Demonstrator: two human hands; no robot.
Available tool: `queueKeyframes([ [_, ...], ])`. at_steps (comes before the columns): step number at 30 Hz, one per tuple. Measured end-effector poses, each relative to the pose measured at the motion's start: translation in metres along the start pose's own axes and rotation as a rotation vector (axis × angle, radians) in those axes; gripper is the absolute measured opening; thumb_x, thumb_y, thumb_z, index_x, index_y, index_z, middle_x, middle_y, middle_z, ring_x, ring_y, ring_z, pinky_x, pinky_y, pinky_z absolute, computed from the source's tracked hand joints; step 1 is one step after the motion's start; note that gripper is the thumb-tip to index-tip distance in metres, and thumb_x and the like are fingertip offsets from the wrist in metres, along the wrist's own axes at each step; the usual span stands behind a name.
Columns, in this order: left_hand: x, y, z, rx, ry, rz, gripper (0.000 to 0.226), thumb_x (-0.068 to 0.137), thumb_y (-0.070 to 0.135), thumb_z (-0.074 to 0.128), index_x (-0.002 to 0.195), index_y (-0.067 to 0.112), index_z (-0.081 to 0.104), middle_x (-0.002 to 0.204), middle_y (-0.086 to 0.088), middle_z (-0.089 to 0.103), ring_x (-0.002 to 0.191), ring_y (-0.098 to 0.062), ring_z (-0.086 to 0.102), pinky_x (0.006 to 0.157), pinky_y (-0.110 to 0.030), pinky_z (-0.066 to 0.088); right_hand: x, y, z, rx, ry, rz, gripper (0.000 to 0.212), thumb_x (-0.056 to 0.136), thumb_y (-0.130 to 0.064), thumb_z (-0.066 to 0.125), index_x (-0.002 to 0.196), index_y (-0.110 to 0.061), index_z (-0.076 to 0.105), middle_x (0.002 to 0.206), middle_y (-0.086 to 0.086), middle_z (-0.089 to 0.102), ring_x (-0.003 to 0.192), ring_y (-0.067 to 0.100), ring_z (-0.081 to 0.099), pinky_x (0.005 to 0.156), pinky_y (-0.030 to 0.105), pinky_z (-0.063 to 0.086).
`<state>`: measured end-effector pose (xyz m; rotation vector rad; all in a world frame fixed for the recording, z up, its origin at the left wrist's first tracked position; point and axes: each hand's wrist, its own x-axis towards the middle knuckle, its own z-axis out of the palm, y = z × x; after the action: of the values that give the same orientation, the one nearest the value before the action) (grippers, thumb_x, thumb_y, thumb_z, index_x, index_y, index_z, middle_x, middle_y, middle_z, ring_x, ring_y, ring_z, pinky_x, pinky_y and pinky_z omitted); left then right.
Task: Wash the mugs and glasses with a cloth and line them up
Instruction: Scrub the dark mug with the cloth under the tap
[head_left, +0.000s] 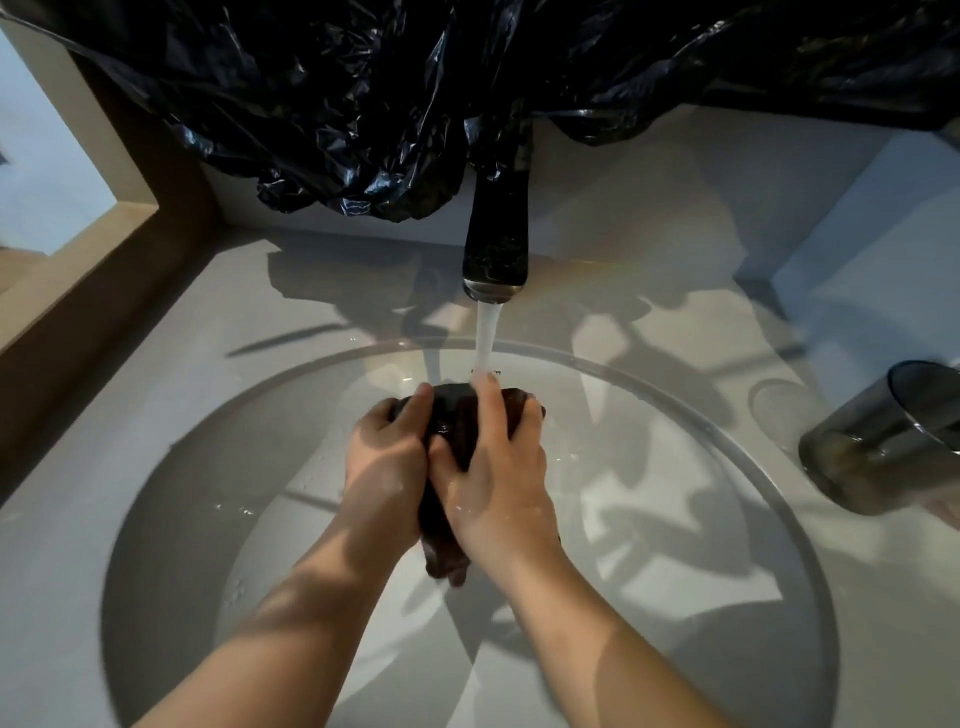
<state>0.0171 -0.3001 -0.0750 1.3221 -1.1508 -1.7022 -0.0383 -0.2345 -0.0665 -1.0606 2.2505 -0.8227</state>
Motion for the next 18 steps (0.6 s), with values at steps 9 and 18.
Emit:
queueKeyframes([
  [9, -0.001, 0.012, -0.002, -0.215, 0.009, -0.072, 0.022, 0.096, 0.027, 0.053, 0.081, 0.013, 0.062, 0.052, 0.004, 0.065, 0.054, -0.017, 0.061, 0.052, -0.026, 0.045, 0.039, 0.016, -0.011, 1.152, -0.104, 0.385, 0.049, 0.094, -0.055, 0.042, 0.120, -0.019, 0.062, 0.107, 0.011, 0.071, 0.099, 0.027, 0.066, 0.087, 0.038, 0.052],
  [18, 0.001, 0.012, -0.003, -0.121, -0.051, -0.046, 0.024, 0.097, 0.030, 0.050, 0.086, 0.012, 0.061, 0.067, -0.002, 0.066, 0.062, -0.020, 0.061, 0.052, -0.026, 0.047, 0.036, 0.023, -0.002, 1.024, -0.002, 0.215, 0.052, 0.086, -0.056, 0.056, 0.128, -0.025, 0.053, 0.110, 0.006, 0.068, 0.100, 0.023, 0.065, 0.087, 0.037, 0.053],
])
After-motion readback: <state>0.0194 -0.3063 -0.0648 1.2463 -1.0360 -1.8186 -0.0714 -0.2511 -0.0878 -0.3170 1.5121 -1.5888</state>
